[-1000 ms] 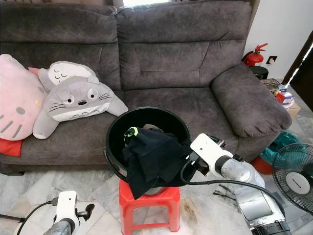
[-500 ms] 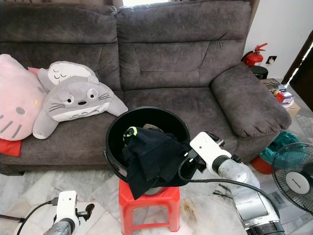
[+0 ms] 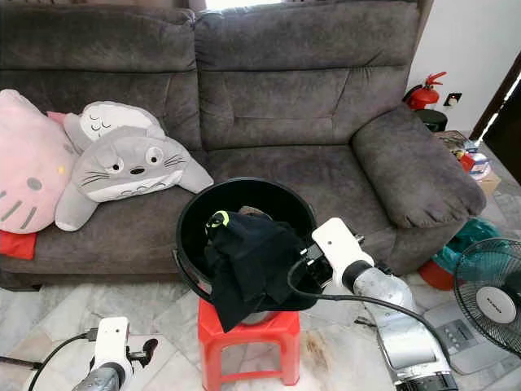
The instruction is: Hang hanger
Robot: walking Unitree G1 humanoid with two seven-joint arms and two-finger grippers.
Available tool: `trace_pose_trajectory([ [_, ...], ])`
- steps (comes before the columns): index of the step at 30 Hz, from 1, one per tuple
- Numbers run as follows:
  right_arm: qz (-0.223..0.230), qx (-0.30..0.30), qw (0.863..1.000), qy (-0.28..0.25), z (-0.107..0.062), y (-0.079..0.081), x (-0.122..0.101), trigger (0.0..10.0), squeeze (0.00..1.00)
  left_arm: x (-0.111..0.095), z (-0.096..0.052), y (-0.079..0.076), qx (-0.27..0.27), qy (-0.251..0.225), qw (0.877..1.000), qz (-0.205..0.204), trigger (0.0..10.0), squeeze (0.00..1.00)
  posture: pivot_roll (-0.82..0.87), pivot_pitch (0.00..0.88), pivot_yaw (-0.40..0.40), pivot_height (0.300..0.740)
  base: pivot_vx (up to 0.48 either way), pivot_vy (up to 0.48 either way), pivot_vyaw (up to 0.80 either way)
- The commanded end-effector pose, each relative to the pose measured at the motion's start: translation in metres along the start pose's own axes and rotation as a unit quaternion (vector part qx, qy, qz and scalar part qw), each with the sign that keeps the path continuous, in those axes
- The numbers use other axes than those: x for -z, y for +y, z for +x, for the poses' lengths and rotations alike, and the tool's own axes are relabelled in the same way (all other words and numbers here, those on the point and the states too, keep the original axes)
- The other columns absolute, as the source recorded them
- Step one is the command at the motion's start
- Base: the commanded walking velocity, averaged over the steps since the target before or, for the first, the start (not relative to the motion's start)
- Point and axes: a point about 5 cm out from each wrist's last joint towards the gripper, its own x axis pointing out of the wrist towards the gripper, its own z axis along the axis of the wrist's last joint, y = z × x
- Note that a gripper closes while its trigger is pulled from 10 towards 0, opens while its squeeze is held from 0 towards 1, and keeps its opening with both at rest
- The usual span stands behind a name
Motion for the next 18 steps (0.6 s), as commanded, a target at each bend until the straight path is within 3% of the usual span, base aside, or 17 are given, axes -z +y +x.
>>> trace_pose_trajectory([
  [1,0.017,0.009,1.0,0.003,-0.001,-0.002,0.005,10.0,0.0,-0.001,0.001,-0.001,-0.003,0.001,1.0,-0.001,10.0,0.0,-0.17,0.0,0.008,0.716,0.0,0.0,0.0],
  [5,0.024,0.02,0.999,-0.011,0.001,-0.002,0.005,10.0,0.0,-0.002,0.001,-0.001,-0.003,0.0,1.0,0.0,10.0,0.0,-0.17,0.0,0.007,0.716,0.0,0.0,0.0],
  [13,0.1,0.034,0.994,-0.015,0.005,0.002,0.019,10.0,0.0,-0.003,0.001,-0.001,-0.004,0.0,1.0,0.001,10.0,0.0,-0.17,0.0,0.009,0.716,0.0,0.0,0.0],
  [18,0.162,-0.003,0.986,-0.049,0.007,0.011,0.016,10.0,0.0,-0.003,0.001,0.0,-0.004,-0.001,1.0,0.001,10.0,0.0,-0.17,0.0,0.009,0.716,0.0,0.0,0.0],
])
